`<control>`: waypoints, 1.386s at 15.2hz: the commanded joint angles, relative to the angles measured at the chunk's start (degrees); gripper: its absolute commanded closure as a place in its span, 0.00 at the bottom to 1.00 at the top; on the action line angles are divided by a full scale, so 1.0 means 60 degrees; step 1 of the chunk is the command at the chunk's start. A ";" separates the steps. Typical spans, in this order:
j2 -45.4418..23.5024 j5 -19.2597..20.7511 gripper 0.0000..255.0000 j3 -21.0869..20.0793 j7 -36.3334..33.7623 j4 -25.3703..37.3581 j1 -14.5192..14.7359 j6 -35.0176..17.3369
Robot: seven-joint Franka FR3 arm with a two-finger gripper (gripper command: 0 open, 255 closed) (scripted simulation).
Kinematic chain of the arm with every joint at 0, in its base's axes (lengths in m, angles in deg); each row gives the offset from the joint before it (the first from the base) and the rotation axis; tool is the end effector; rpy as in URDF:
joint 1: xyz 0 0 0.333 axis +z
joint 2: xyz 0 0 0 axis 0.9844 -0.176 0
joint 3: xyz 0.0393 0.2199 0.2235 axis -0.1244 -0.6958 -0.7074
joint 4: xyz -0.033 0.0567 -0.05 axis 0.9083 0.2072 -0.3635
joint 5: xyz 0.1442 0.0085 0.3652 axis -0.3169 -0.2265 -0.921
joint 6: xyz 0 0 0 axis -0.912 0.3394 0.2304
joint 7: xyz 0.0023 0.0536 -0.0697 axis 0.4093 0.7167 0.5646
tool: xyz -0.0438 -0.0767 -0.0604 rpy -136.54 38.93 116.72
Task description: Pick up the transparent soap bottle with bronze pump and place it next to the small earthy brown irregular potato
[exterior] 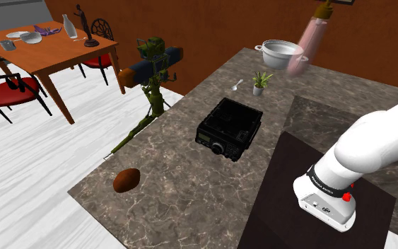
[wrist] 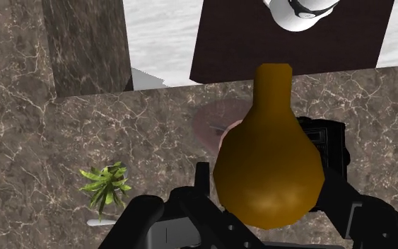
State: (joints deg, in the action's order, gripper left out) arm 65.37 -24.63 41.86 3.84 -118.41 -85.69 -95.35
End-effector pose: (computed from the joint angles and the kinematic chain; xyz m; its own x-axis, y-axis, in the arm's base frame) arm 0.3348 -0.1463 0.7698 0.9801 0.1473 -0.1332 0.1486 -0.9889 0.0001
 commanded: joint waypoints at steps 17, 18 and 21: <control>0.0296 -0.0909 1.00 -0.1578 -0.2408 -0.0072 0.0556 0.0394; 0.0378 -0.1023 1.00 -0.1755 -0.2680 -0.0264 0.0610 0.0293; 0.0555 -0.1370 1.00 -0.2284 -0.3475 -0.0764 0.0769 -0.0018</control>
State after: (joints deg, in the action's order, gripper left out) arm 68.08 -32.13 29.25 -15.27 -121.32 -81.40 -94.40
